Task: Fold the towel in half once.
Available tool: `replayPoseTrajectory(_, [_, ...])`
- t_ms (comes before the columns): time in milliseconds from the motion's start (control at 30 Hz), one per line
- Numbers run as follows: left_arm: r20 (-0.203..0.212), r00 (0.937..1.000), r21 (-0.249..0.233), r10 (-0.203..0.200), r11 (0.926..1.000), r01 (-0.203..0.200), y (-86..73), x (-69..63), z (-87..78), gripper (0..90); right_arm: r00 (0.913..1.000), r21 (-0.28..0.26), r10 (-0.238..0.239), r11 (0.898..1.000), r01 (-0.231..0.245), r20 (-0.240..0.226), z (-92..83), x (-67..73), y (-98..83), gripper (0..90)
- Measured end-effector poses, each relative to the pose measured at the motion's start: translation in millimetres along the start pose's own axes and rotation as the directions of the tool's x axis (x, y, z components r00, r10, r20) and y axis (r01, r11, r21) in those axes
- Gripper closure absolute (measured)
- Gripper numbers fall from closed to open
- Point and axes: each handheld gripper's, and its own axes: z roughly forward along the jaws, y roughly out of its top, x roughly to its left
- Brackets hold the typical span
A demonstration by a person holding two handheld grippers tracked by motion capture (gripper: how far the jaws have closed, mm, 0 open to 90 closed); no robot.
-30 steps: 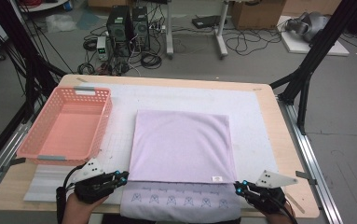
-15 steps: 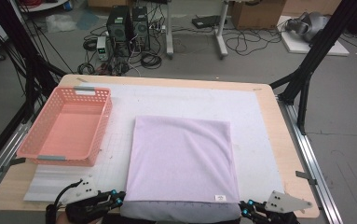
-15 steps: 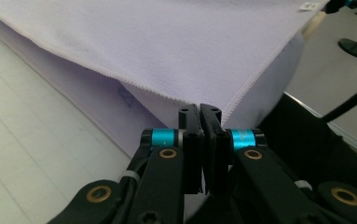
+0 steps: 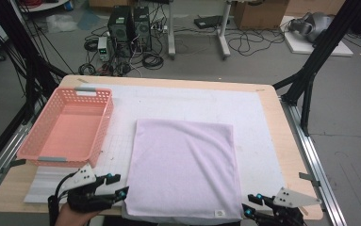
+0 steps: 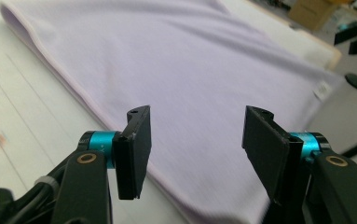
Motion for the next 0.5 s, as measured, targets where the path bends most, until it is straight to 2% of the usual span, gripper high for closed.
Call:
replayPoseTrajectory(67, [-0.002, 0.9999, -0.031, -0.017, 0.9994, 0.017, 6.8, 8.5, 7.0, 42.2, 0.9997, -0.022, -0.002, 1.000, 0.002, 0.023, 3.7, -6.8, 5.0, 54.8])
replayPoseTrajectory(167, [-0.021, 0.9990, -0.046, -0.039, 0.9982, 0.038, 14.8, 19.3, 18.4, 39.9, 0.9972, -0.032, 0.004, 0.999, -0.002, 0.075, 12.4, -17.0, 11.4, 52.9])
replayPoseTrajectory(300, [-0.043, 0.9985, -0.052, -0.034, 0.9981, 0.032, 26.4, 28.7, 35.7, 38.9, 0.9901, -0.038, 0.033, 0.999, -0.029, 0.136, 26.1, -35.9, 19.6, 51.7])
replayPoseTrajectory(433, [-0.056, 0.9980, -0.041, -0.028, 0.9988, 0.026, 36.5, 38.5, 54.4, 38.6, 0.9852, -0.048, 0.060, 0.997, -0.053, 0.160, 39.4, -53.9, 29.5, 51.7])
replayPoseTrajectory(500, [-0.065, 0.9969, -0.042, -0.044, 0.9983, 0.041, 41.2, 45.3, 62.4, 38.3, 0.9844, -0.053, 0.065, 0.997, -0.057, 0.163, 45.4, -61.7, 34.3, 51.7])
